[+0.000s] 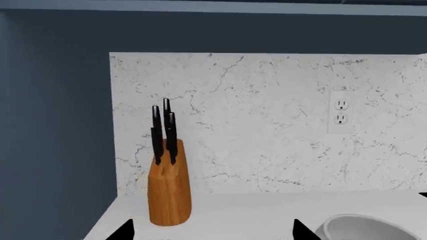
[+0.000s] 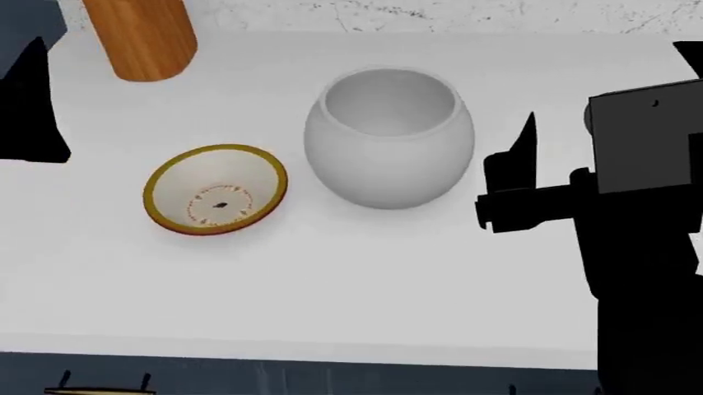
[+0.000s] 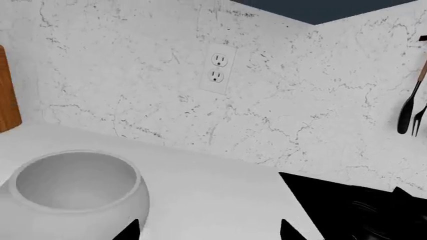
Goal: Stack the bowls from largest to smallest.
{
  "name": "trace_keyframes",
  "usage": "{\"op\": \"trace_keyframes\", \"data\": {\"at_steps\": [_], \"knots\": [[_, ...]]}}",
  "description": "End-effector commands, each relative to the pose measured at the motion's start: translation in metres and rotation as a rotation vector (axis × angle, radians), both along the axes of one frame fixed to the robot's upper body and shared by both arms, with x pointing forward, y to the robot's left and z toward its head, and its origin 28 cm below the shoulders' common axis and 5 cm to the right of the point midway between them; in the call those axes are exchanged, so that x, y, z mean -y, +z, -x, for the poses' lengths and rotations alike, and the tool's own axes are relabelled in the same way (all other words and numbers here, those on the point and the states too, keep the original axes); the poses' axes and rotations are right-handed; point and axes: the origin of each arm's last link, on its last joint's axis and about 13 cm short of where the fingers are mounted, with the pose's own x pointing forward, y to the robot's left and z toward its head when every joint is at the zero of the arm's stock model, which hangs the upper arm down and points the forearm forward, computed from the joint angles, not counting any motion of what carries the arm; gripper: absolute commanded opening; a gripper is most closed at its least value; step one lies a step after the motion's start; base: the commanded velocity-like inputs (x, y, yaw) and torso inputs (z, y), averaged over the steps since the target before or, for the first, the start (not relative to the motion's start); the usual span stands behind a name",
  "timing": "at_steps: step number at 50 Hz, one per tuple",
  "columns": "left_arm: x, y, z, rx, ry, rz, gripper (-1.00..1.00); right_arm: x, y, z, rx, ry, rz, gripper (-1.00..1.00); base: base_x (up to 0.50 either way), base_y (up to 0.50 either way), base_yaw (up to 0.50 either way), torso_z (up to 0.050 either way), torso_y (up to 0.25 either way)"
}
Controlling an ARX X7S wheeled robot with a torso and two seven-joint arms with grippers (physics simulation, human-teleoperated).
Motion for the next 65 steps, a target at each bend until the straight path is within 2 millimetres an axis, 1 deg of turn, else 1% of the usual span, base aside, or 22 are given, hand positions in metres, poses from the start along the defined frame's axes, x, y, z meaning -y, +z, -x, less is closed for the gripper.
{"op": "trace_keyframes", "data": {"at_steps": [1,2,15,37,56,60,65], "knots": [[0.0005,-0.001,-0.0008,-0.003,-0.002,-0.002,1.0,0.0016,-0.0013,0.0013,0.005,-0.008,-0.008,1.0,0.0,0.5,0.0,0.0,0.0],[0.0007,-0.001,-0.0007,-0.003,-0.002,-0.002,1.0,0.0023,0.0,0.0018,0.023,-0.016,-0.028,1.0,0.0,0.0,0.0,0.0,0.0],[0.0021,-0.002,0.0003,-0.005,-0.005,-0.002,1.0,0.0021,0.0005,0.0035,0.015,-0.022,-0.024,1.0,0.01,0.0,0.0,0.0,0.0],[0.001,-0.004,-0.0021,-0.005,-0.005,0.001,1.0,0.0015,-0.0024,0.0027,0.002,-0.015,-0.014,1.0,0.29,0.0,0.0,0.0,0.0],[0.0038,-0.0006,-0.0001,-0.004,-0.007,-0.002,1.0,0.0025,-0.0042,0.003,0.003,-0.019,-0.018,1.0,0.29,0.0,0.0,0.0,0.0],[0.0037,-0.0011,-0.0001,-0.005,-0.007,-0.001,1.0,0.0017,-0.005,0.0028,-0.012,-0.015,-0.026,1.0,0.0,0.0,0.0,0.0,0.0],[0.0036,-0.0025,-0.0015,-0.008,-0.01,0.002,1.0,0.0005,-0.0002,0.004,-0.028,-0.017,-0.021,1.0,0.0,0.0,0.0,0.0,0.0]]}}
